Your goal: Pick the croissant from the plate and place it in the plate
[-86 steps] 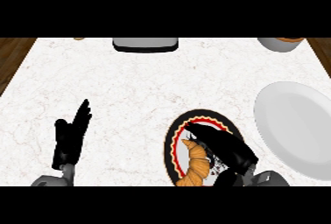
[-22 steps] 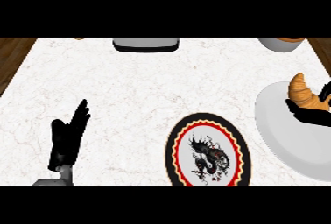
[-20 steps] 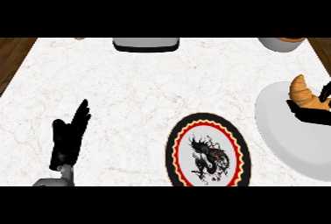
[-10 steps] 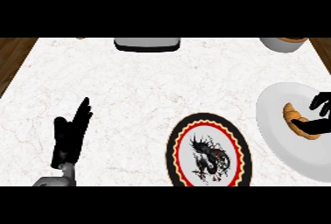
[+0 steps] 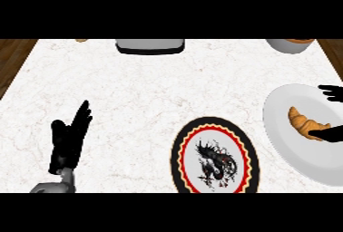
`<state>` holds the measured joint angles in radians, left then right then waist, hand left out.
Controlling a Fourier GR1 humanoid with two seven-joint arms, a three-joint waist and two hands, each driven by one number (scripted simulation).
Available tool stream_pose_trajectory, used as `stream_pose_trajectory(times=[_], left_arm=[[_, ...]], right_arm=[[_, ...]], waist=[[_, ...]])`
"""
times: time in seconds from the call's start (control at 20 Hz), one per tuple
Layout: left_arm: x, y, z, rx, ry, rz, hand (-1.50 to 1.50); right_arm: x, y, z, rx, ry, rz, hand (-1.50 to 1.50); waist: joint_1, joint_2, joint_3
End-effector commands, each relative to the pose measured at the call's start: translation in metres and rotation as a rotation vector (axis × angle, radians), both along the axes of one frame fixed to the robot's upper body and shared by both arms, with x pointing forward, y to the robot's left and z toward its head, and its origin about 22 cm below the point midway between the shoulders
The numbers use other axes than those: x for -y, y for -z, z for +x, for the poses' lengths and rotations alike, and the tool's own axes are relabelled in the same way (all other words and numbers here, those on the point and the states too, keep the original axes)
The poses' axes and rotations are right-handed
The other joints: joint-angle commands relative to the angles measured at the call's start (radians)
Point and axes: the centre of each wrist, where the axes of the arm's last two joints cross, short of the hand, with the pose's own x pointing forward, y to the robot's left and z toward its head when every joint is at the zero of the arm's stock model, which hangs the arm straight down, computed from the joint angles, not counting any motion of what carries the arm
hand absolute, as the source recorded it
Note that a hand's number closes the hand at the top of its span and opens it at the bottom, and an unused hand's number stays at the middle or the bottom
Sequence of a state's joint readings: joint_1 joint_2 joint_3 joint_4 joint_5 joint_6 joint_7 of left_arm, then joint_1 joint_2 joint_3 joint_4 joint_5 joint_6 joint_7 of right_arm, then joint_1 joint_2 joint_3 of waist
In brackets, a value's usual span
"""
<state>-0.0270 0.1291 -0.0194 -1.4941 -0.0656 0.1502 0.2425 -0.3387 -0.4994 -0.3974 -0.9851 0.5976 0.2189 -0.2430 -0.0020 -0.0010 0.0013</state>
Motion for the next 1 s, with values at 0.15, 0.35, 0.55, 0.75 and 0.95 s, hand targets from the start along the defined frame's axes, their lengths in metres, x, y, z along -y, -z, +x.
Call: stream_pose_trajectory(times=[0.15,0.35,0.55,0.75,0.95], left_arm=[[-0.009,0.001,-0.003,-0.017,-0.008,-0.002,0.0],[0.002,-0.013,0.009,0.008,0.012,0.004,0.0],[-0.007,-0.006,0.007,0.006,0.006,0.004,0.0],[-0.011,-0.004,0.017,-0.006,0.001,-0.004,0.0],[-0.001,-0.001,0.008,-0.007,0.007,0.001,0.0]], right_arm=[[0.034,-0.006,-0.017,0.303,0.068,0.428,-1.5],[0.067,-0.01,-0.032,0.275,0.063,0.516,-1.5],[0.062,0.021,-0.042,0.278,0.034,0.54,-1.5],[0.068,0.017,-0.047,0.294,-0.027,0.564,-1.5],[0.073,0.032,-0.058,0.297,-0.049,0.551,-1.5]], waist=[[-0.011,-0.003,0.0],[0.003,0.002,0.0],[0.006,0.002,-0.001],[0.003,0.002,-0.001],[0.005,0.002,-0.001]])
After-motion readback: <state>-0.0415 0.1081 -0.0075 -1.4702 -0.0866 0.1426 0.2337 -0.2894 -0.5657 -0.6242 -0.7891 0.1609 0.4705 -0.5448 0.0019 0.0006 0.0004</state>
